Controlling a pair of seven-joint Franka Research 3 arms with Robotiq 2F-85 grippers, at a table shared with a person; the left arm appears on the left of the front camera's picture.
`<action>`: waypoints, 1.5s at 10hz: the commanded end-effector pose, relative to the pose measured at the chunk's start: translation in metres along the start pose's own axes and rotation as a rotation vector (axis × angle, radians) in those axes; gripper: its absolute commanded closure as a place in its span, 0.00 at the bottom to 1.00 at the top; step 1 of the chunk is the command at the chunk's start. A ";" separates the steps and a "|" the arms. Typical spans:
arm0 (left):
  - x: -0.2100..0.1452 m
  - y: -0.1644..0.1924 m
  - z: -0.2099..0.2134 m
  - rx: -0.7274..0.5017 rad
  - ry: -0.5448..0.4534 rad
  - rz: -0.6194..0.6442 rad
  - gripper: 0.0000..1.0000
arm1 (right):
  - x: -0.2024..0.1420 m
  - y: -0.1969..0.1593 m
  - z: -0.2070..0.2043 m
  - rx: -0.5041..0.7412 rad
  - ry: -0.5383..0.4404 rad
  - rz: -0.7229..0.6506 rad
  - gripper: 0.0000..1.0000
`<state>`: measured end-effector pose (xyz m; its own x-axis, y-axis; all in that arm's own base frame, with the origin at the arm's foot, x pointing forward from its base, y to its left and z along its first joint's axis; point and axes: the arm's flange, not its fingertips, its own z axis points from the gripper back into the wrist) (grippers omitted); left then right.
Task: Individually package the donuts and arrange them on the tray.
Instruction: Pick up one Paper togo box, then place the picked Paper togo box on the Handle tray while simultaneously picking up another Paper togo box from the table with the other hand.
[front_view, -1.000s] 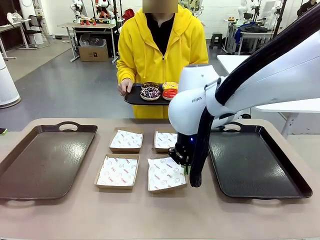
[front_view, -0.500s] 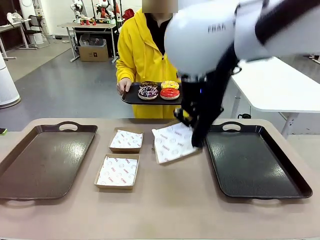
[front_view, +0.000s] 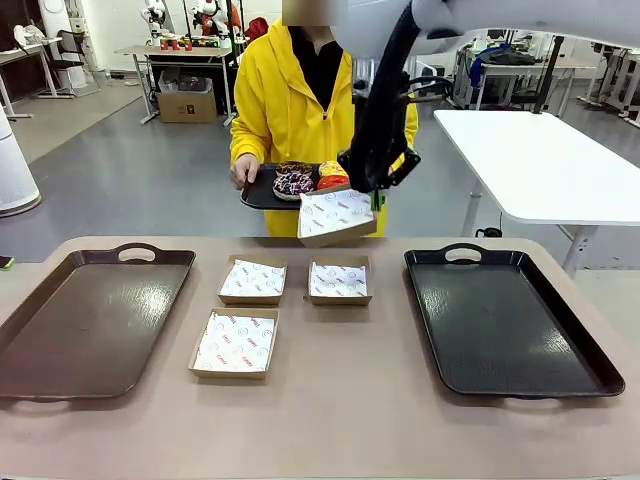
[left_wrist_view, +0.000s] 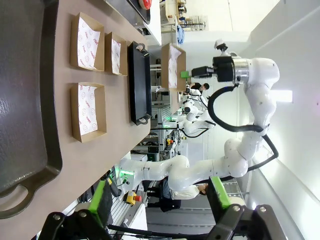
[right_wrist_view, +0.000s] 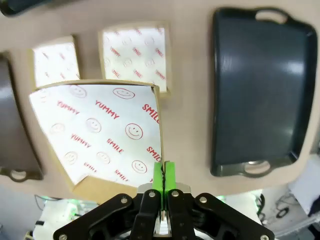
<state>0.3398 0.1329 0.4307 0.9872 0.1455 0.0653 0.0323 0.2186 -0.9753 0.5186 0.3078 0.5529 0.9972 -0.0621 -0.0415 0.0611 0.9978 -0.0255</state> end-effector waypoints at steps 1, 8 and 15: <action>0.000 -0.001 0.000 -0.007 -0.012 0.001 0.00 | 0.021 0.015 0.010 -0.039 -0.023 -0.010 1.00; 0.000 -0.001 0.000 -0.007 -0.012 0.001 0.00 | 0.022 0.009 0.003 -0.006 -0.024 0.005 1.00; 0.000 -0.001 0.000 -0.007 -0.012 0.001 0.00 | 0.022 0.009 0.003 -0.006 -0.024 0.005 1.00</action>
<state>0.3398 0.1329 0.4307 0.9872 0.1454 0.0652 0.0322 0.2186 -0.9753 0.5451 0.3188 0.5555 0.9986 -0.0534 -0.0035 0.0532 0.9977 -0.0428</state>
